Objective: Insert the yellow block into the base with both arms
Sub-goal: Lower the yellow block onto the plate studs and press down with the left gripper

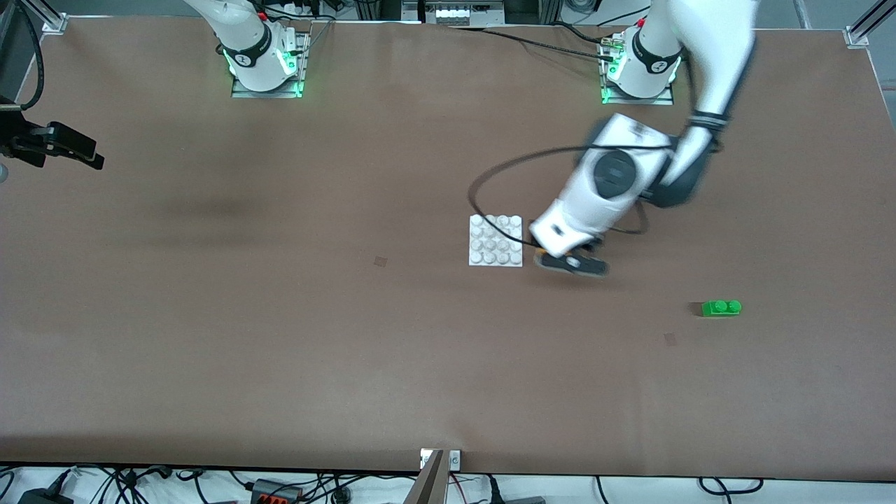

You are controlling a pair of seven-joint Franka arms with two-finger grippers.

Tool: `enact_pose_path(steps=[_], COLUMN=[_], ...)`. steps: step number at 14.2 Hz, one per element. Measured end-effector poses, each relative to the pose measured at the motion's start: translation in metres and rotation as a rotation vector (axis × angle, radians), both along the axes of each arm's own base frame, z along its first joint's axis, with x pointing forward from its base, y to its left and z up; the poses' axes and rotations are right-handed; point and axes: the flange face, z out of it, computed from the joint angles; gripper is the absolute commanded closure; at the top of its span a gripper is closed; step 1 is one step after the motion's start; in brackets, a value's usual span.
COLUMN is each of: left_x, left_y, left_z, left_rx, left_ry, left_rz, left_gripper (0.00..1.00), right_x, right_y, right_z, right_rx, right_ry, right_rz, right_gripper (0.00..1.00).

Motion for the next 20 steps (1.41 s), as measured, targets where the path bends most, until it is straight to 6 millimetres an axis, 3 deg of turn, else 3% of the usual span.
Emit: enact_pose_path(steps=[2, 4, 9, 20], left_x=[-0.023, -0.033, -0.028, -0.047], left_y=[-0.041, -0.059, -0.058, -0.059], left_z=[-0.011, -0.025, -0.06, -0.079], left_rx=[-0.013, -0.034, -0.06, -0.049], left_ry=[-0.012, -0.028, -0.048, -0.03], left_rz=[0.015, 0.015, 0.037, 0.022], left_gripper=[0.61, 0.61, 0.61, 0.6], right_x=[0.0, 0.0, 0.001, 0.001], right_y=[0.001, 0.002, 0.007, 0.008], right_z=[0.0, 0.0, 0.0, 0.0], right_rx=[0.0, 0.0, 0.0, 0.0], right_ry=[0.0, 0.001, 0.001, 0.001], right_rz=[0.001, 0.004, 0.013, 0.015], right_gripper=[0.0, 0.0, 0.0, 0.0])
